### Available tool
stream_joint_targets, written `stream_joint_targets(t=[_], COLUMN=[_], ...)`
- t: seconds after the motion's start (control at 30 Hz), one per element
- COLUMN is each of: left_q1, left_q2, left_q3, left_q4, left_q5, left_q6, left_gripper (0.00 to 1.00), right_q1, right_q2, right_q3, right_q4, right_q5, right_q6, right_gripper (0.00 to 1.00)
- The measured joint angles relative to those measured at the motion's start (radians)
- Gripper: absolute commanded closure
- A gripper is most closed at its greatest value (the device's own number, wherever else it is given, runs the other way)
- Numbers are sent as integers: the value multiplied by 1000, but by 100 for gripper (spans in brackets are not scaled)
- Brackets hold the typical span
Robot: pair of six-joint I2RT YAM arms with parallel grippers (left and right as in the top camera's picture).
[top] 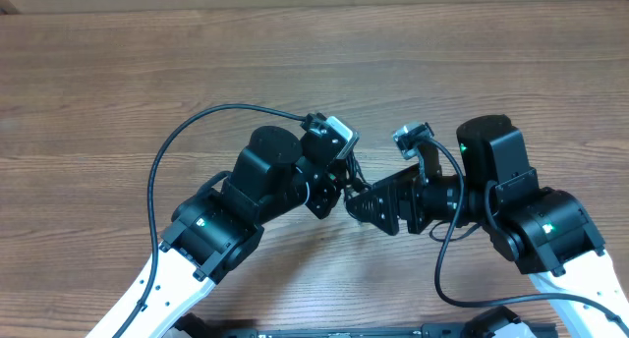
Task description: Untangle cables
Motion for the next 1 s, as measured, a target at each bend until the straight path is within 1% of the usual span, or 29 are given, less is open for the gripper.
stream_joint_targets(t=[0.2,0.37,0.47,0.6,0.8,1.0], left_q1=[0,0,0,1,0,2], left_q2=[0,0,0,0,0,0], left_q3=[0,0,0,0,0,0], left_q4=[0,0,-1,0,20,65], left_q5=[46,55,60,92,181,356], left_q6=[-45,-90,-105,-117,-120,-118], left_gripper=[96,96,96,96,96,96], right_q1=[0,1,2,6,6,6], right_q2=[0,0,0,-2,-2,-2], right_q3=[0,0,0,0,0,0], right_q4=[61,106,94,59,30,29], right_q5=[102,159,239,399,558,640], right_q6=[84,134,177,259,325,345], right_gripper=[24,23,21,21,21,18])
